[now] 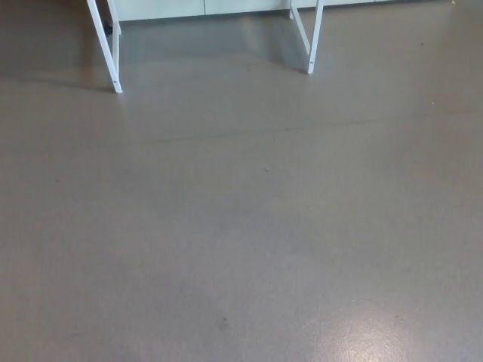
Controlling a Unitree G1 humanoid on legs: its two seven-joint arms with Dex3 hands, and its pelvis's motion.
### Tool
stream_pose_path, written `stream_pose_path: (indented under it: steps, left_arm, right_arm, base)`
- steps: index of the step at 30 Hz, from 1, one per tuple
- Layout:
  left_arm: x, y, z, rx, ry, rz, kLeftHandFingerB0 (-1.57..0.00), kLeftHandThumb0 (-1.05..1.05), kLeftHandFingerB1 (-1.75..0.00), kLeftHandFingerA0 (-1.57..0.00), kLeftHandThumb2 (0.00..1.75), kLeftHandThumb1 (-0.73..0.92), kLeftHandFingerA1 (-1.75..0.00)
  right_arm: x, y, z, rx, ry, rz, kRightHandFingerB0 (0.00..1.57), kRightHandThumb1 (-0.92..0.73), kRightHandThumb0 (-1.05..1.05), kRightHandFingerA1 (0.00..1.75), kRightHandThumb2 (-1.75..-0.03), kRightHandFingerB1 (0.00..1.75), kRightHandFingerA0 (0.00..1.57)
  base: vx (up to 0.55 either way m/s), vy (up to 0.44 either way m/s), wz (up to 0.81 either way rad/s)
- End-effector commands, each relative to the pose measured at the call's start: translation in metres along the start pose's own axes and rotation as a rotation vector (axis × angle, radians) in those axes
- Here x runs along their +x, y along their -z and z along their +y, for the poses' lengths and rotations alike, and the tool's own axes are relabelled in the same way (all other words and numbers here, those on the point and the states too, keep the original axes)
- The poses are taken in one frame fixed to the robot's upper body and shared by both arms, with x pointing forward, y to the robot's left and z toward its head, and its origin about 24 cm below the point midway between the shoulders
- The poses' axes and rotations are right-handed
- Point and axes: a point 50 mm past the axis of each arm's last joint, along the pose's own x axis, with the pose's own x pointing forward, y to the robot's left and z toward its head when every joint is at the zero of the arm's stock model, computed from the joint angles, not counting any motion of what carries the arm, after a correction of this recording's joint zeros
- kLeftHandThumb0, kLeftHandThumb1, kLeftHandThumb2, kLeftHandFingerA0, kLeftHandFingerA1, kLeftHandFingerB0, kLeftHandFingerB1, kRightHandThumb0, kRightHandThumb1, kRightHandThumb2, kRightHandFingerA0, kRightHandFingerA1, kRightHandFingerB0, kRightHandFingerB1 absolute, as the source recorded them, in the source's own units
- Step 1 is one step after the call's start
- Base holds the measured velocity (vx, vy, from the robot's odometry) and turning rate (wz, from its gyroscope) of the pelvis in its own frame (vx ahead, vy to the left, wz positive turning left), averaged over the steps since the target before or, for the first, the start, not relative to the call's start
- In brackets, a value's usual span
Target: The robot walks towards a desk on which a file tray is kept in the middle and a toilet paper roll is kept on its right. The robot uses its right hand to hook on finger in the gap of the roll and grabs it, lifts it and places it on the tray.
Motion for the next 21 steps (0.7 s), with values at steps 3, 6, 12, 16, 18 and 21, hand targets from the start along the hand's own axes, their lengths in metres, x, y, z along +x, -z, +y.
stream_pose_path:
  steps: [3, 6, 12, 16, 18, 21]
  left_arm:
    - [-0.0021, 0.0, 0.0121, -0.037, 0.034, 0.015, -0.34, -0.62, -0.49, -0.22, 0.6, 0.69, -0.55]
    - [-0.0026, -0.0003, 0.0126, -0.039, 0.046, 0.009, -0.36, -0.62, -0.48, -0.2, 0.61, 0.69, -0.54]
    - [-0.0036, -0.0014, 0.0145, -0.106, 0.056, 0.003, -0.4, -0.6, -0.5, -0.21, 0.6, 0.66, -0.54]
    - [-0.0042, -0.0027, 0.0151, -0.09, 0.056, 0.004, -0.39, -0.59, -0.48, -0.21, 0.6, 0.67, -0.51]
    - [-0.0051, -0.0033, 0.0155, -0.081, 0.059, -0.002, -0.4, -0.61, -0.47, -0.23, 0.6, 0.68, -0.5]
    - [-0.0043, -0.0032, 0.0166, -0.058, 0.049, -0.001, -0.43, -0.63, -0.5, -0.24, 0.6, 0.68, -0.55]
  right_arm:
    - [-0.0024, -0.0048, -0.0089, 0.056, -0.086, -0.076, 0.07, -0.43, -0.67, 0.31, -0.84, 0.34, 0.01]
    - [-0.0023, -0.0054, -0.0084, 0.043, -0.076, -0.085, 0.09, -0.58, -0.73, 0.28, -0.61, 0.25, 0.11]
    - [-0.0019, -0.0068, -0.0087, -0.053, -0.085, -0.063, 0.08, -0.52, -0.82, 0.2, -0.88, 0.24, 0.1]
    - [-0.002, -0.0055, -0.0081, -0.052, -0.087, -0.062, 0.08, -0.52, -0.82, 0.2, -0.88, 0.24, 0.1]
    - [-0.002, -0.0049, -0.0076, -0.051, -0.087, -0.061, 0.08, -0.52, -0.82, 0.2, -0.88, 0.24, 0.1]
    - [-0.0021, -0.0031, -0.0062, -0.048, -0.09, -0.058, 0.08, -0.52, -0.82, 0.2, -0.88, 0.24, 0.1]
  base:
    - [0.0, 0.0, 0.0]
    - [0.0, 0.0, 0.0]
    - [0.0, 0.0, 0.0]
    - [0.03, 0.025, 0.04]
    - [-0.09, -0.033, 0.36]
    - [-0.03, -0.007, -0.04]
